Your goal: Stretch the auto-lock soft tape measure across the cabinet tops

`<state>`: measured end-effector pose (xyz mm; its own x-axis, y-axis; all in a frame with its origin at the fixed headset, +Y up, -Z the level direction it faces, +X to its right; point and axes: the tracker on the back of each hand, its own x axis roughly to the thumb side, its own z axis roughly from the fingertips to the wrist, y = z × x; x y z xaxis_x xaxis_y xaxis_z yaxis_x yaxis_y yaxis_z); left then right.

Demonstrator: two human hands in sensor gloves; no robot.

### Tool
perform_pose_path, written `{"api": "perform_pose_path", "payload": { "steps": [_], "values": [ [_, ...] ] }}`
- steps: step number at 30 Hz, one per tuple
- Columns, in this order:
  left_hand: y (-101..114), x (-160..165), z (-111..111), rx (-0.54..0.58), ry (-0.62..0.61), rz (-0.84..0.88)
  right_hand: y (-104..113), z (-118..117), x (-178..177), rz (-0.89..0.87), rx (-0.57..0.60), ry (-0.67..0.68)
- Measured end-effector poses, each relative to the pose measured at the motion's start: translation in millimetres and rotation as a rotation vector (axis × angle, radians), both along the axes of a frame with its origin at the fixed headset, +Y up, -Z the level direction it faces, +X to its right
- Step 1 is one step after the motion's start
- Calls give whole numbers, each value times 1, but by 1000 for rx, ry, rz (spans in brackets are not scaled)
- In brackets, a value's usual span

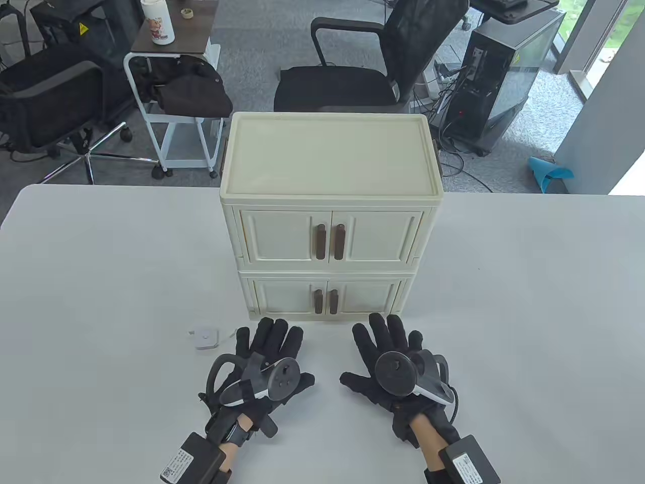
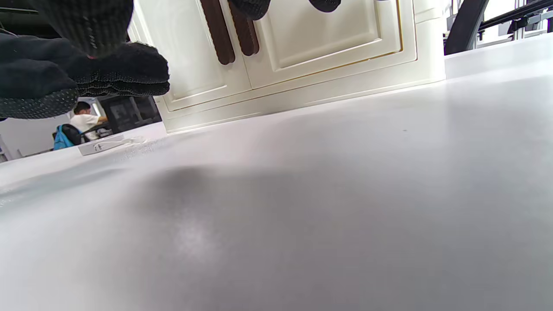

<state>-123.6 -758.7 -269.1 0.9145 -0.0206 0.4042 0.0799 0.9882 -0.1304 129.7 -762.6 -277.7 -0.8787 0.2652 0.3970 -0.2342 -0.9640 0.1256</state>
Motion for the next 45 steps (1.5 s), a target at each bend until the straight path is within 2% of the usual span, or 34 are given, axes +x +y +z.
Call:
{"api": "perform_pose_path", "payload": {
  "steps": [13, 23, 29, 34, 40, 45],
  "values": [
    [2, -4, -1, -1, 14, -2, 0, 0, 1, -9, 4, 1],
    [16, -18, -5, 9, 40, 12, 1, 0, 2, -12, 1, -4],
    [33, -46, -15, -2, 83, -77, 0, 0, 3, -12, -3, -1],
    [40, -74, -29, -40, 144, -152, 1, 0, 4, -17, -3, -2],
    [38, -107, -48, -111, 222, -189, 1, 0, 6, -22, -4, -6],
    [28, -123, -60, -170, 273, -181, 1, -1, 8, -24, -9, -12]
  ]
}}
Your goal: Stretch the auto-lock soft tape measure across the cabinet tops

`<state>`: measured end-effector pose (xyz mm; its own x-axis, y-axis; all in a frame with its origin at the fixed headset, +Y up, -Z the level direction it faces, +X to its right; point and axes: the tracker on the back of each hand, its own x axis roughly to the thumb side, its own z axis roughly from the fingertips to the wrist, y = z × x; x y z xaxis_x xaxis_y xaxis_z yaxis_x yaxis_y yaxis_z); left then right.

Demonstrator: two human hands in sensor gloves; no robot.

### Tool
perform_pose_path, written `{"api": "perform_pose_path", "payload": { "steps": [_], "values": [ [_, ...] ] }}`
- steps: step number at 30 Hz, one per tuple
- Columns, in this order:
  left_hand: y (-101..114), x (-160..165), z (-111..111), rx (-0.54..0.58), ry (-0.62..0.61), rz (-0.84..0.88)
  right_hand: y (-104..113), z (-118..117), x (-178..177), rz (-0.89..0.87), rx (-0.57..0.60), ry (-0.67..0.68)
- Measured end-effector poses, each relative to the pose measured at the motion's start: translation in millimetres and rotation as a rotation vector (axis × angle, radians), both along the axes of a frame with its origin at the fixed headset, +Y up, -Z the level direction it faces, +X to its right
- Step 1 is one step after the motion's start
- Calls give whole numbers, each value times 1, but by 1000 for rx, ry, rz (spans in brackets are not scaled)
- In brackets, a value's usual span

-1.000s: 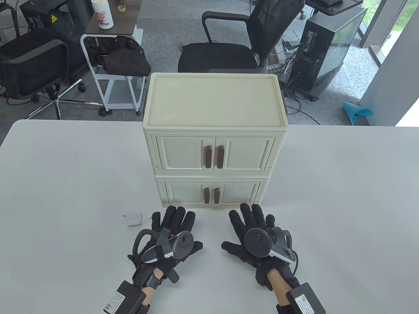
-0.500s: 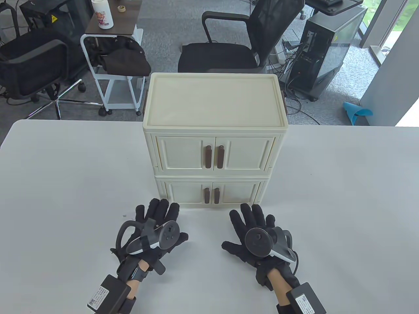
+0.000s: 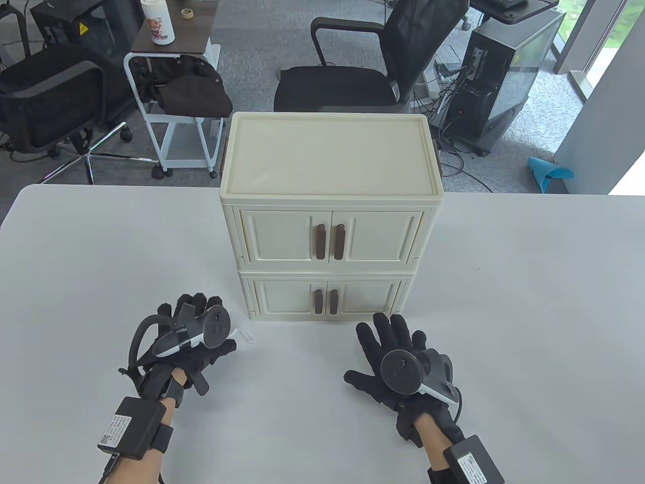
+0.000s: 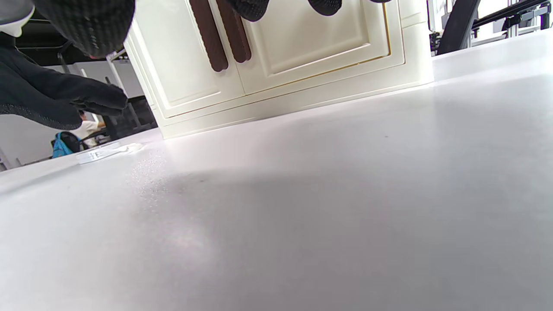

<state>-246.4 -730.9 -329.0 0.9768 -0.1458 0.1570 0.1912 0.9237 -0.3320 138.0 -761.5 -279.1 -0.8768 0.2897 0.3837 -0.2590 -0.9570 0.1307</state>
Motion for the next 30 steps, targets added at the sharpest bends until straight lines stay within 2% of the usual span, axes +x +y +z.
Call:
{"api": "perform_pose_path", "payload": {
  "steps": [6, 9, 12, 23, 30],
  "values": [
    [-20, -10, -9, -36, 39, -6, 0, 0, 1, 0, -2, -2],
    [-26, -15, -10, -3, 55, 12, 0, 0, 1, -2, -2, -5],
    [-27, -18, -8, 12, 54, 71, 0, 0, 1, -2, -6, -4],
    [-33, -14, 6, 104, 28, 74, 0, 0, 0, 2, -8, -2],
    [-22, -1, 13, 139, -17, 99, 1, 0, 1, -3, -5, -7]
  ]
}}
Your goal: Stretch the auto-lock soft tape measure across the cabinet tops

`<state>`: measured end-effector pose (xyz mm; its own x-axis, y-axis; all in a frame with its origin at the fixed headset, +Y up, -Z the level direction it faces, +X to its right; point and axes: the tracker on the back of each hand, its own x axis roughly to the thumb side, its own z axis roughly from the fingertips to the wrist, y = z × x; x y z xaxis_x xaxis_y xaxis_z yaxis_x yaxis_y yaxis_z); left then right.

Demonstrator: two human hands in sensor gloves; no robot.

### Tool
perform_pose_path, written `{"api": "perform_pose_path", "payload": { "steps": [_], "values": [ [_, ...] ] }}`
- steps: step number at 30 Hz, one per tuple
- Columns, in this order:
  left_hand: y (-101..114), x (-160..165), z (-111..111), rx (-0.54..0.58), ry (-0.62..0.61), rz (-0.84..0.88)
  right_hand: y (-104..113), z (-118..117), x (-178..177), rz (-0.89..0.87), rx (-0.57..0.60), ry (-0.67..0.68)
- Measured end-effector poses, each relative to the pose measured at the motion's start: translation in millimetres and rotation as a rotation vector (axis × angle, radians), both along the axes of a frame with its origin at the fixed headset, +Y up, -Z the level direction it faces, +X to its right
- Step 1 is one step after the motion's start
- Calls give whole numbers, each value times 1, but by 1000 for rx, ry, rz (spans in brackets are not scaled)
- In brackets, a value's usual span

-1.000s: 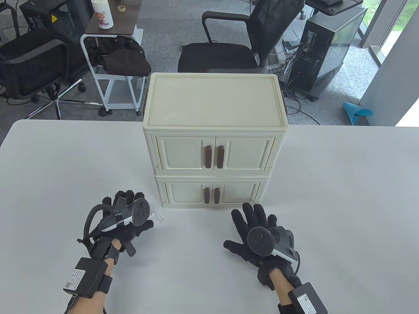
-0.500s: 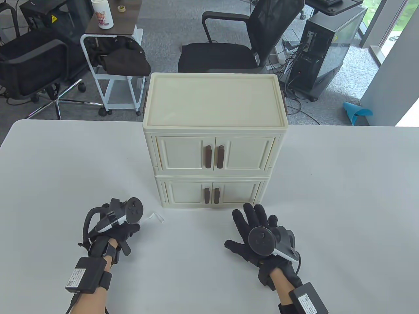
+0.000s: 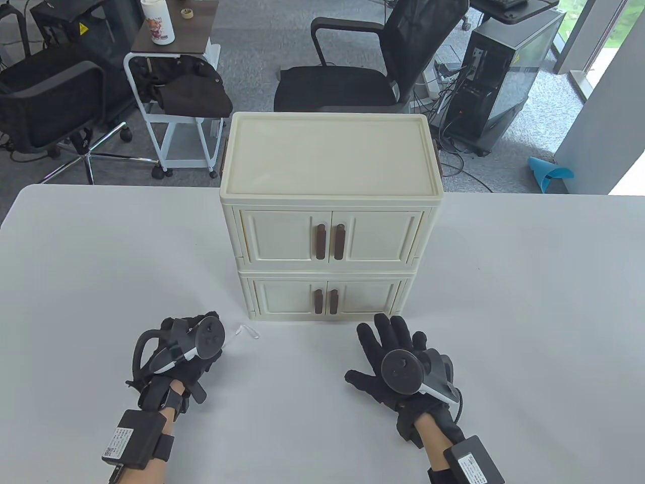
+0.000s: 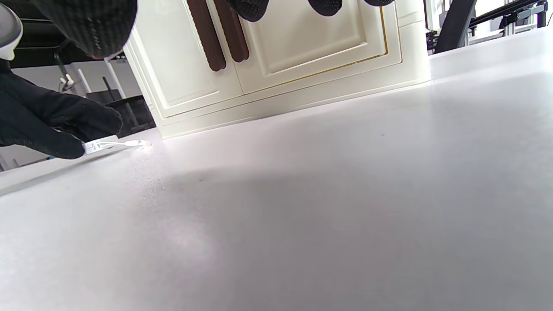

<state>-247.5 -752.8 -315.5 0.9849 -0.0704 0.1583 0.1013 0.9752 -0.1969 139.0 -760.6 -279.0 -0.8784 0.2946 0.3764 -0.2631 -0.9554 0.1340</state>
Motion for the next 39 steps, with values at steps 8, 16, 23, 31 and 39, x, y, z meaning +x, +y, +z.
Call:
{"api": "perform_pose_path", "payload": {
  "steps": [8, 16, 23, 31, 39],
  "values": [
    [37, 48, 16, 76, -176, -50, 2, -2, 5, -35, 3, -34],
    [61, 112, 27, 122, -345, -9, 5, -6, 14, -219, 10, -108],
    [65, 170, 25, 147, -442, -1, 5, -11, 21, -585, -106, -131],
    [67, 214, 26, 170, -506, 50, -7, -18, 29, -940, -302, -165],
    [65, 227, 26, 167, -518, 67, -19, -21, 29, -1064, -461, -159]
  ]
}}
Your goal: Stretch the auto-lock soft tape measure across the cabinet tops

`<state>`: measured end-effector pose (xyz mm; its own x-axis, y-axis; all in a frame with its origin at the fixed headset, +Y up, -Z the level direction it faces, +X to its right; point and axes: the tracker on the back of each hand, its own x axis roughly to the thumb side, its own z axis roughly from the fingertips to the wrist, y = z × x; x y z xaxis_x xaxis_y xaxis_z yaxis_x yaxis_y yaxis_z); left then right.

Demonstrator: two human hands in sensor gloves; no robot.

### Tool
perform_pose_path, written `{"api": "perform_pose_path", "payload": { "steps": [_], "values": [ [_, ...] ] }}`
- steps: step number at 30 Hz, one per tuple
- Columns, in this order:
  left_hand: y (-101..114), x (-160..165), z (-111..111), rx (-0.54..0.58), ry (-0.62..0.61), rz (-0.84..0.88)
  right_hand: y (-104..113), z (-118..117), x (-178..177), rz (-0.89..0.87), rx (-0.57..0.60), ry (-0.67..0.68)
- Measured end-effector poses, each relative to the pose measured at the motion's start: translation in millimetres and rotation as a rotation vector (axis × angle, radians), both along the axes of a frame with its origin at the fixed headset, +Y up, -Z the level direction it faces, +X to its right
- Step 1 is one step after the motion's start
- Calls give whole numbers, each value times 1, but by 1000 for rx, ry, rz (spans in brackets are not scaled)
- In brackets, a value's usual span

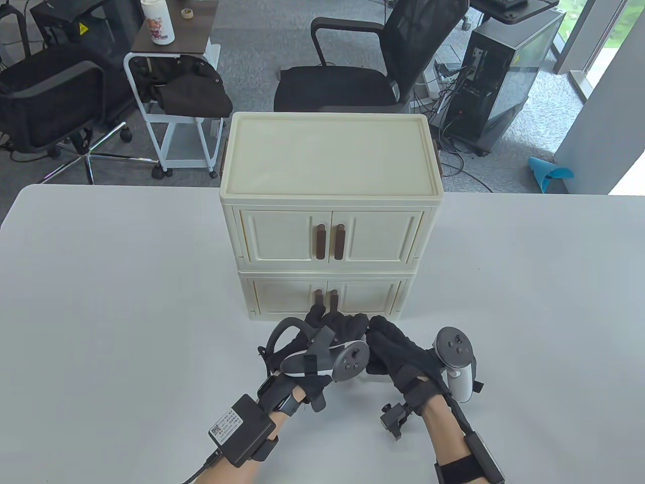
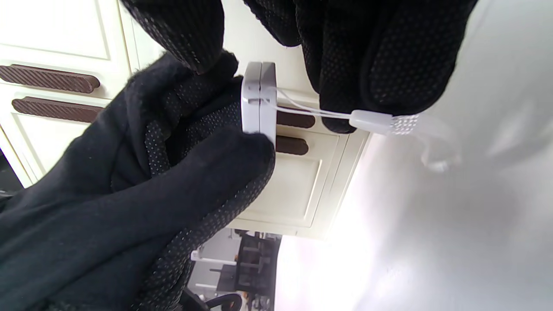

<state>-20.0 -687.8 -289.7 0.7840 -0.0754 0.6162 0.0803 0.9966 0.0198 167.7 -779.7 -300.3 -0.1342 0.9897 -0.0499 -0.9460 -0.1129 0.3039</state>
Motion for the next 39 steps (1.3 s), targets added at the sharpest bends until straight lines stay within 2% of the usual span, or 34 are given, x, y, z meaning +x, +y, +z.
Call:
{"api": "perform_pose_path", "payload": {
  "steps": [7, 21, 31, 39],
  "values": [
    [-5, 1, -1, -19, 0, 4, -4, -1, -8, -45, -38, 39],
    [-7, -4, 6, -33, 0, 47, -5, -3, -13, 56, -19, -19],
    [-7, -33, 7, -57, 51, 131, -4, -2, -6, 64, 8, -57],
    [-28, -57, 4, -98, 116, 235, -4, -1, -6, 59, 8, -55]
  ]
}}
